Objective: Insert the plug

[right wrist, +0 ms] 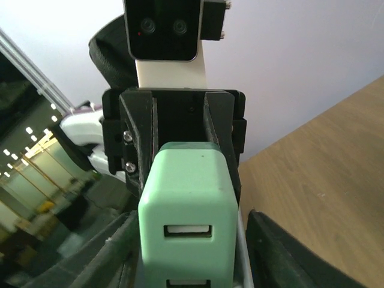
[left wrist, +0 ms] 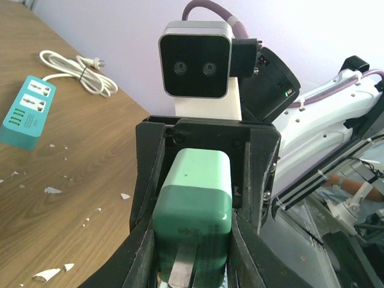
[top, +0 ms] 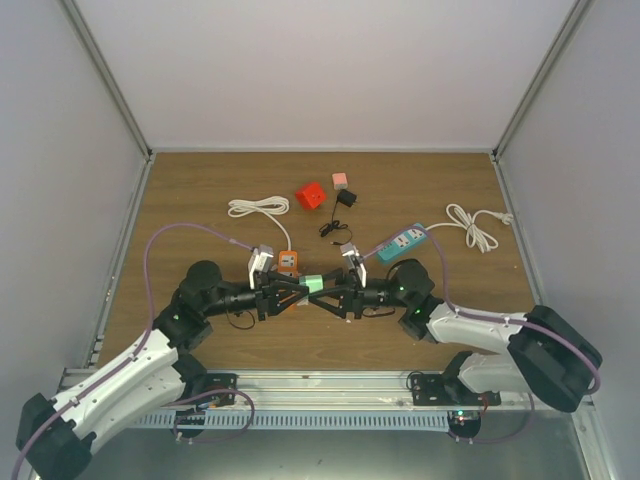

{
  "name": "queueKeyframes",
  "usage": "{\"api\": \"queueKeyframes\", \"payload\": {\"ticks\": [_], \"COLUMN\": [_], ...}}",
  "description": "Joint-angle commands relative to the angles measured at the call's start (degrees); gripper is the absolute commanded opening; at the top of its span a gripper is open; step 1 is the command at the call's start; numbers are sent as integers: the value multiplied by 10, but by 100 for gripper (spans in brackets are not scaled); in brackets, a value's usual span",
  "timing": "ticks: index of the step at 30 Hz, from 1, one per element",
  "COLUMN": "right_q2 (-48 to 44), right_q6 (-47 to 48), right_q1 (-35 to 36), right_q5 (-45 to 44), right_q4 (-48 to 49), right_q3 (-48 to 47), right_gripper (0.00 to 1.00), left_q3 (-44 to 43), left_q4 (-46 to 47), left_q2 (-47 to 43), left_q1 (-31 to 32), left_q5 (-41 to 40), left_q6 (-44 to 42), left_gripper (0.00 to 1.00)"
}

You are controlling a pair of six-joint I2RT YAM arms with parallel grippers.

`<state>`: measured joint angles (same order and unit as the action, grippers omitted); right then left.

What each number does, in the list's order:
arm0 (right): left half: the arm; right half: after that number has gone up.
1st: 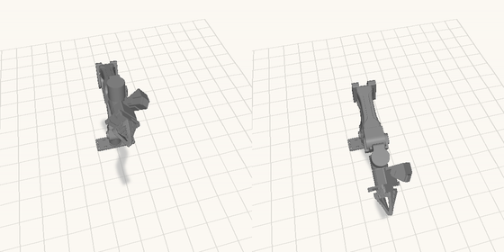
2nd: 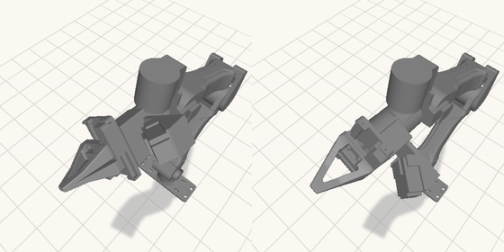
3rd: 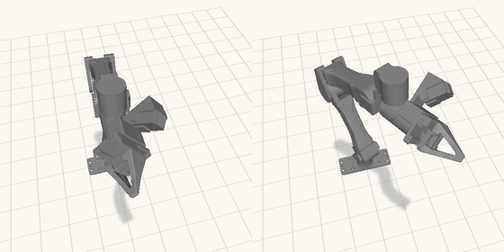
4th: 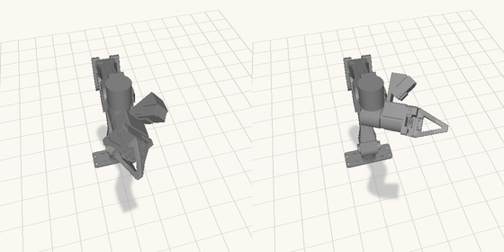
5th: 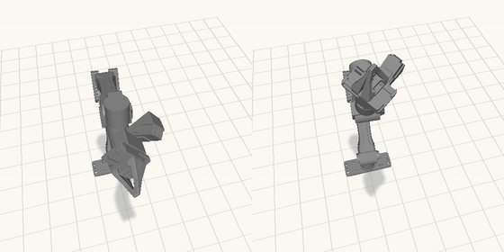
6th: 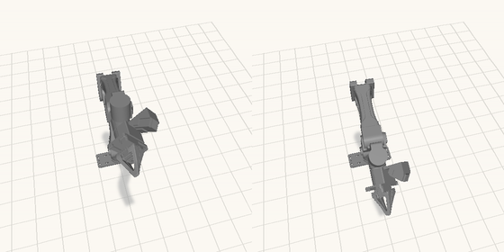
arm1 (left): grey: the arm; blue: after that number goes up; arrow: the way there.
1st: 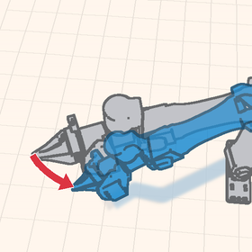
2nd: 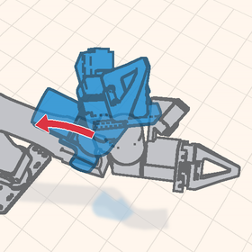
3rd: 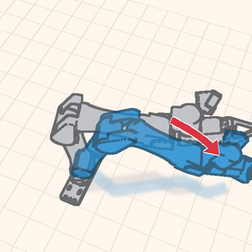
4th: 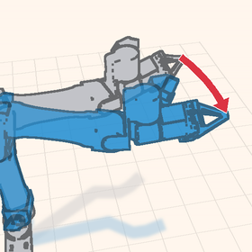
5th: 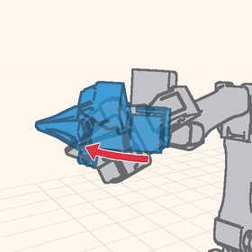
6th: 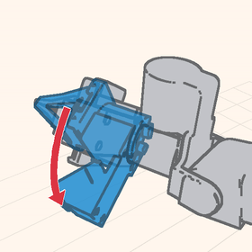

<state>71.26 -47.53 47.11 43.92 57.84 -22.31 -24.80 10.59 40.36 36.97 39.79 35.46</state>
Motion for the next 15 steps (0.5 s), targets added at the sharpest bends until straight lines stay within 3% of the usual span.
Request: {"api": "queueKeyframes", "payload": {"ticks": [1, 4, 5, 8, 10, 11, 13, 15], "right_q2": [8, 4, 1, -14, -31, -45, -73, -103], "right_q6": [10, 16, 20, 38, 56, 63, 77, 97], "right_q1": [6, 6, 6, 5, 2, -2, -16, -34], "right_q5": [7, 2, -2, -10, -20, -25, -34, -53], "right_q4": [10, -3, -13, -46, -83, -101, -139, -207], "right_q3": [-17, -19, -21, -27, -33, -36, -40, -52], "right_gripper": [40, 7, 1, 0, 0, 0, 0, 0], "left_q3": [10, 13, 12, 9, 9, 11, 13, 10], "left_q4": [46, 42, 37, 11, -3, -5, -9, -28], "left_q2": [2, 5, 6, 13, 19, 20, 21, 20], "left_q1": [0, -1, -1, -5, -12, -17, -24, -28], "left_q5": [7, 2, -4, -29, -40, -40, -49, -72], "left_q6": [-3, -5, -6, -7, -8, -10, -12, -15], "left_gripper": [0, 0, 0, 1, 8, 19, 60, 88]}}
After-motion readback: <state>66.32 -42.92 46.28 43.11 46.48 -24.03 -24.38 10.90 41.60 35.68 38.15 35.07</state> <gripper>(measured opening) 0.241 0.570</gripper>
